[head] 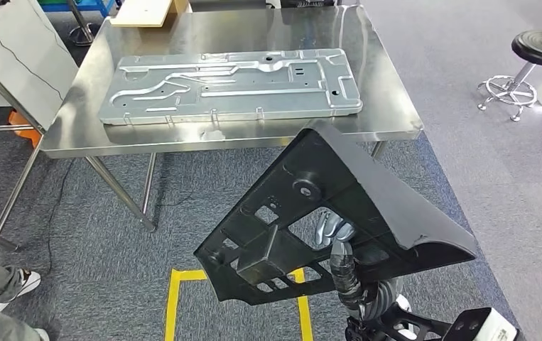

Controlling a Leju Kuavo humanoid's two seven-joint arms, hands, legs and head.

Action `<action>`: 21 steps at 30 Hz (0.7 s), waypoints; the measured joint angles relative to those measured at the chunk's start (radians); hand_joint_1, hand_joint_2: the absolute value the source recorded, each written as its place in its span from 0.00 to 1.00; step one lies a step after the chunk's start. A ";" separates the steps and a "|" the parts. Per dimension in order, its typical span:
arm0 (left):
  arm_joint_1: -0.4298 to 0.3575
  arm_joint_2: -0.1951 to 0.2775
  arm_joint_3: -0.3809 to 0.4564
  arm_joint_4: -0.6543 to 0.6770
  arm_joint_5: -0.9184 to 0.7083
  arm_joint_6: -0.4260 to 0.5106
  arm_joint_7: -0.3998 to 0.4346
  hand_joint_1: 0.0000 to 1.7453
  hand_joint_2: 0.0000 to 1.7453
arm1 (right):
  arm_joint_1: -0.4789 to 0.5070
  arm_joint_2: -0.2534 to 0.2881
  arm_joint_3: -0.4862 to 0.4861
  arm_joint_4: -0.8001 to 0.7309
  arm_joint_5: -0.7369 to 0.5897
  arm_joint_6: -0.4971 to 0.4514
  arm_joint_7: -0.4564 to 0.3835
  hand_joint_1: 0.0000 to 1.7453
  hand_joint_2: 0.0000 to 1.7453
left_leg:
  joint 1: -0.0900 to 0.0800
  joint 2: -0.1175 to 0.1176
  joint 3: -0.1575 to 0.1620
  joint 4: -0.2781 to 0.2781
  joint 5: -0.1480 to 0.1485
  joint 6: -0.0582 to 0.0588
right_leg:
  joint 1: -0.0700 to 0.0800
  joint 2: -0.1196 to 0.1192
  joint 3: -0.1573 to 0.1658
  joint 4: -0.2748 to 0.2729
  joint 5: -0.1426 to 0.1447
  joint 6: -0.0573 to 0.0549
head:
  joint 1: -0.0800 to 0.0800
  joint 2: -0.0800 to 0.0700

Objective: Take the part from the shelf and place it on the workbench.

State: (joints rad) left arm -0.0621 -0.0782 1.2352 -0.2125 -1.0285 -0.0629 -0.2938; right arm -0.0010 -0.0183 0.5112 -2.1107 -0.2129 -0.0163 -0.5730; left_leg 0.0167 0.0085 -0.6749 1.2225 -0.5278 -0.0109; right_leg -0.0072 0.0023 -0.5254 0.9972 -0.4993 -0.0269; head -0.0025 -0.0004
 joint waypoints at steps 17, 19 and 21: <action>0.001 0.001 0.000 0.000 -0.009 0.000 -0.011 0.00 0.00 | -0.002 0.000 0.000 0.000 0.001 -0.025 -0.001 0.91 1.00 | -0.010 -0.010 0.187 -0.210 -0.007 0.056 | 0.010 0.000 -0.141 0.136 0.025 0.028 | 0.001 0.000; -0.001 -0.001 0.000 0.000 -0.009 0.000 -0.011 0.00 0.00 | -0.002 0.000 -0.001 -0.001 0.000 -0.027 -0.001 0.91 1.00 | -0.008 -0.011 0.203 -0.223 -0.019 0.048 | 0.022 -0.002 -0.120 0.049 0.072 0.011 | 0.001 0.000; -0.003 -0.003 0.000 0.000 -0.010 0.000 -0.012 0.00 0.00 | -0.001 0.000 -0.002 -0.002 0.000 -0.029 -0.002 0.91 1.00 | -0.009 -0.010 0.216 -0.231 -0.021 0.035 | 0.025 0.000 -0.112 0.025 0.069 0.001 | 0.001 0.000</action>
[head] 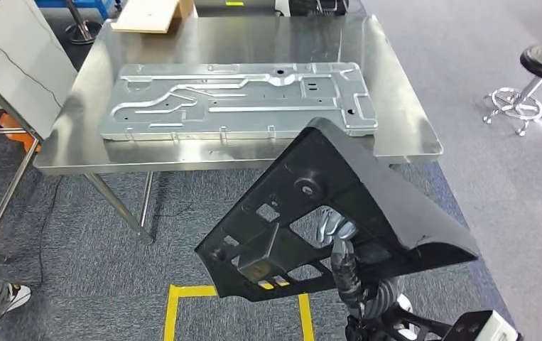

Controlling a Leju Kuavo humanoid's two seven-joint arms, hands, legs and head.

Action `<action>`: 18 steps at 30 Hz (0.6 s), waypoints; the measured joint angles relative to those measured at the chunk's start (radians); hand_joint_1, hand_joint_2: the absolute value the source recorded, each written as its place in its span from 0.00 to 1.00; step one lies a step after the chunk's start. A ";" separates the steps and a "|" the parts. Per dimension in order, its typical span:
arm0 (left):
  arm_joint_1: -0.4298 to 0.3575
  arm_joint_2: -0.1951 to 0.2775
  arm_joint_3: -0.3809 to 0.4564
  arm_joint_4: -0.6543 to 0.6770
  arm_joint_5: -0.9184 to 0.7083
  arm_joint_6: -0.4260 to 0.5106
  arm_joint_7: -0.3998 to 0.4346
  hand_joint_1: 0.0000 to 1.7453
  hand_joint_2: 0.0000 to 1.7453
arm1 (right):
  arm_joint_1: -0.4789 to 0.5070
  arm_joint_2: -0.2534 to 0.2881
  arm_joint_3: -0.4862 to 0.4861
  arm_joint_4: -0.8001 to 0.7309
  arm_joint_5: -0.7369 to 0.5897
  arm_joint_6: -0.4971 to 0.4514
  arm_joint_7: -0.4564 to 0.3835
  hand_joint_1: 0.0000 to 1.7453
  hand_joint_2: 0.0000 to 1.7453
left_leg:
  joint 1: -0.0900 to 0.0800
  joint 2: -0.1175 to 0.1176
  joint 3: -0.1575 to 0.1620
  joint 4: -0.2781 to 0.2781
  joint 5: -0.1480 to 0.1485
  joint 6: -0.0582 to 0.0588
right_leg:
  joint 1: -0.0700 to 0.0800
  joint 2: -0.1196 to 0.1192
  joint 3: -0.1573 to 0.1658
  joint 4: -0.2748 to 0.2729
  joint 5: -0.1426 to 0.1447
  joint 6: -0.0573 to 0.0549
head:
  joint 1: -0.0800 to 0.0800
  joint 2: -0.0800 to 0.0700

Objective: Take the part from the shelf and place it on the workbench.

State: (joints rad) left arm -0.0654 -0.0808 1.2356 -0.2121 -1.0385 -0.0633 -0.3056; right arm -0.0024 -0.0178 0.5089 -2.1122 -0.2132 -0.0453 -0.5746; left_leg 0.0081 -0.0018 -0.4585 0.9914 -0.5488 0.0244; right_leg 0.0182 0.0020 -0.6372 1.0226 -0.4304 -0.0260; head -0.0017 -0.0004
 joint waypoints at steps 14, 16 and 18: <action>0.007 0.006 0.000 0.000 -0.005 -0.002 0.000 0.00 0.00 | 0.003 0.001 -0.001 0.001 -0.006 -0.001 0.000 0.91 1.00 | -0.001 0.001 -0.160 0.031 0.115 -0.016 | -0.016 0.009 0.177 -0.032 -0.115 0.010 | 0.000 0.000; 0.007 0.006 0.000 0.000 -0.005 -0.002 0.000 0.00 0.00 | 0.002 0.001 -0.002 0.001 -0.007 -0.002 0.000 0.91 1.00 | -0.001 0.000 -0.145 0.020 0.113 -0.003 | -0.014 0.010 0.188 -0.032 -0.119 0.022 | 0.000 0.000; 0.005 0.005 0.000 0.000 -0.005 -0.003 0.000 0.00 0.00 | 0.002 0.001 -0.002 -0.001 -0.007 -0.002 -0.001 0.91 1.00 | 0.003 -0.001 -0.126 0.013 0.110 0.009 | -0.016 0.008 0.176 0.009 -0.125 0.032 | 0.000 0.000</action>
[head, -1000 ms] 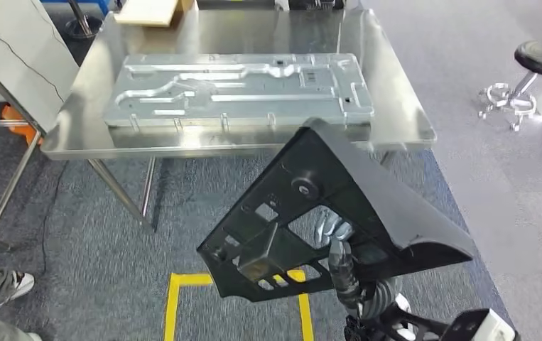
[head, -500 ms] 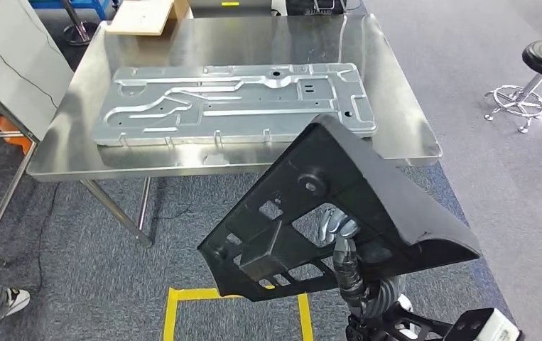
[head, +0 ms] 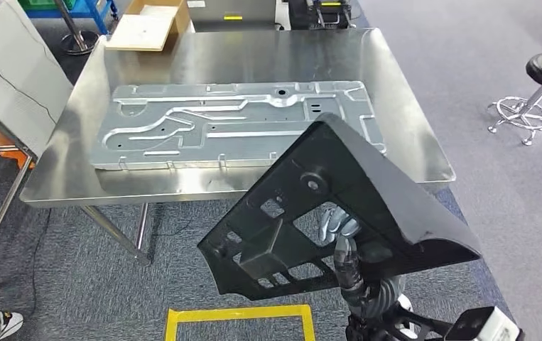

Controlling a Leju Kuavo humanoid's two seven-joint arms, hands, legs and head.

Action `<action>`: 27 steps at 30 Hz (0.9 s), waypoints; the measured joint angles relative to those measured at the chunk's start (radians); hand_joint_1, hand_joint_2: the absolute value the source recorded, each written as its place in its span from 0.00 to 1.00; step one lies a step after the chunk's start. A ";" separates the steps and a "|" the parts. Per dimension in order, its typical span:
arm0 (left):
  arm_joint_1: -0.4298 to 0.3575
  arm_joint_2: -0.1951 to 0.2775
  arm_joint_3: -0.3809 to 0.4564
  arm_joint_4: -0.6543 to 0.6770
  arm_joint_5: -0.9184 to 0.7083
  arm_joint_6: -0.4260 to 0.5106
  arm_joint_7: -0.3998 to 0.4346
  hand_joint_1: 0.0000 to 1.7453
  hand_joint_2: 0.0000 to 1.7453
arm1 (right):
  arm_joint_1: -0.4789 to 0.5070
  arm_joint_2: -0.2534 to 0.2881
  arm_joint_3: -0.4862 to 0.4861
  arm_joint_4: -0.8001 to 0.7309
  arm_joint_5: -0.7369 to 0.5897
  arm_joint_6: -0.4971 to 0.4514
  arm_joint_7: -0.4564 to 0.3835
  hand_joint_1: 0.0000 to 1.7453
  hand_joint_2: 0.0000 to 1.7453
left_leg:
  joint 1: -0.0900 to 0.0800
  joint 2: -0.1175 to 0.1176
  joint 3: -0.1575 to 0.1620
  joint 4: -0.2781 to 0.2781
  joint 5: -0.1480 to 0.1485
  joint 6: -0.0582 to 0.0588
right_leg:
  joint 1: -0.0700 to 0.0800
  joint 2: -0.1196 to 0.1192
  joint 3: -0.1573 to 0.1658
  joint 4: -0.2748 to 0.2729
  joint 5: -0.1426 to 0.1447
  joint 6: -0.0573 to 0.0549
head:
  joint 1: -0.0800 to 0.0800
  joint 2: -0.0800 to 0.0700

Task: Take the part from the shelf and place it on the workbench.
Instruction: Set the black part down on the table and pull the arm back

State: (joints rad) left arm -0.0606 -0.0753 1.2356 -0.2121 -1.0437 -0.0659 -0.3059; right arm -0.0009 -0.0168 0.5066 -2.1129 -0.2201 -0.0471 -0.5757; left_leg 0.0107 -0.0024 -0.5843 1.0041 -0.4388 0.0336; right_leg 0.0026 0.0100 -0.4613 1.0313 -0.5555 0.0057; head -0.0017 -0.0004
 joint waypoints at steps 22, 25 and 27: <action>-0.003 0.000 0.000 0.001 -0.002 0.002 -0.002 0.00 0.00 | -0.001 -0.002 -0.016 0.000 0.014 -0.008 -0.005 0.91 1.00 | 0.001 -0.004 -0.047 0.217 -0.166 -0.051 | -0.001 0.002 -0.058 -0.046 0.074 -0.048 | 0.001 0.000; -0.002 0.002 0.000 0.001 -0.005 -0.002 -0.003 0.00 0.00 | -0.025 -0.012 -0.048 0.000 0.033 -0.013 -0.002 0.91 1.00 | -0.001 -0.003 -0.006 0.038 -0.033 -0.043 | -0.003 0.004 -0.027 -0.044 0.049 -0.036 | 0.001 0.000; -0.001 0.003 0.000 0.001 -0.007 -0.005 -0.005 0.00 0.00 | -0.052 -0.021 -0.075 0.000 0.049 -0.014 0.012 0.91 1.00 | -0.007 -0.002 0.004 -0.001 -0.008 -0.029 | -0.003 0.007 -0.022 -0.044 0.039 -0.024 | 0.001 0.000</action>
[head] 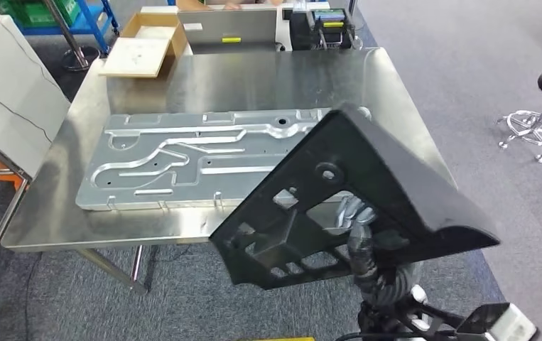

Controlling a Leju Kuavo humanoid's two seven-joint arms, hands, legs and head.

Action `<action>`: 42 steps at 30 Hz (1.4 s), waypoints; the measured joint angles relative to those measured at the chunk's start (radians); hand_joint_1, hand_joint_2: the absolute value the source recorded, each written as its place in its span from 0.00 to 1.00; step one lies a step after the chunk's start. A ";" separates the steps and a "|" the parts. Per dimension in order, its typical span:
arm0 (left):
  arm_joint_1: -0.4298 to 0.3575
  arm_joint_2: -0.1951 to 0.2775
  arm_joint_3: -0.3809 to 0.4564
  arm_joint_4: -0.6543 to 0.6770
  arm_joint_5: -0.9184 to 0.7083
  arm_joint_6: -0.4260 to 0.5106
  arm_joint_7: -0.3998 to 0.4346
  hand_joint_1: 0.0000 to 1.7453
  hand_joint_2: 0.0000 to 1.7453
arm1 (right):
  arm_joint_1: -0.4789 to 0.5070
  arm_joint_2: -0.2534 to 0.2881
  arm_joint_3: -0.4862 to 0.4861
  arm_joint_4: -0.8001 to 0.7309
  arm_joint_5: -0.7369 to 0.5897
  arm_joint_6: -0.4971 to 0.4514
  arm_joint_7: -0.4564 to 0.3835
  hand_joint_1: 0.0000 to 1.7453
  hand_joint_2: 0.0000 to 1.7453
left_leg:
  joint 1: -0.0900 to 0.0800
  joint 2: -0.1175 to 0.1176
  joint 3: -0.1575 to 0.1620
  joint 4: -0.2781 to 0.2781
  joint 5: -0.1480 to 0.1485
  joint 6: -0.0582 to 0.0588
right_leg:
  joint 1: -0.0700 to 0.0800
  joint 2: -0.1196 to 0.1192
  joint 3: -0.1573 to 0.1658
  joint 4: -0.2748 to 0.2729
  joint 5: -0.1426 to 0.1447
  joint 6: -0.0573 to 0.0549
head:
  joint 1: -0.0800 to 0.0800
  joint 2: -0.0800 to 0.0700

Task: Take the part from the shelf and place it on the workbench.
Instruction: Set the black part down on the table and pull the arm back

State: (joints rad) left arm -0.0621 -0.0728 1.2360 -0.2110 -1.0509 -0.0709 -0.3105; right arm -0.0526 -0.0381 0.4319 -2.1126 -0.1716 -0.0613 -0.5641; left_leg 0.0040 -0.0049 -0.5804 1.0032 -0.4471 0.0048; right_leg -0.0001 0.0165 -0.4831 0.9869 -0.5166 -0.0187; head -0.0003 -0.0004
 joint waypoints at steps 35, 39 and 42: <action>-0.048 0.019 -0.056 0.000 -0.078 -0.104 -0.047 0.00 0.00 | -1.147 -0.107 0.231 1.254 1.022 0.352 0.446 0.91 1.00 | 0.011 0.000 -0.042 0.006 0.032 0.024 | -0.006 -0.010 -0.108 0.078 0.008 0.028 | 0.000 0.000; -0.047 0.020 -0.056 0.000 -0.073 -0.120 -0.066 0.00 0.00 | -1.167 -0.021 0.373 1.481 1.052 0.366 0.458 0.91 1.00 | 0.013 -0.006 -0.032 0.004 0.025 0.033 | -0.016 -0.012 -0.240 0.311 -0.068 0.042 | 0.000 0.000; -0.043 0.020 -0.056 0.000 -0.074 -0.126 -0.070 0.00 0.00 | -1.163 0.022 0.438 1.582 1.051 0.361 0.461 0.91 1.00 | 0.013 -0.013 -0.020 0.009 0.012 0.027 | -0.021 -0.013 -0.229 0.226 0.026 0.041 | 0.000 0.000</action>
State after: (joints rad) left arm -0.1055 -0.0532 1.1802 -0.2106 -1.1251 -0.1973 -0.3804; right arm -1.2160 -0.0158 0.8696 -0.5303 0.8798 0.3000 -0.1033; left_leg 0.0171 -0.0174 -0.6001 1.0119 -0.4348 0.0321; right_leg -0.0214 0.0034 -0.7121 1.2127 -0.4904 0.0222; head -0.0008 -0.0004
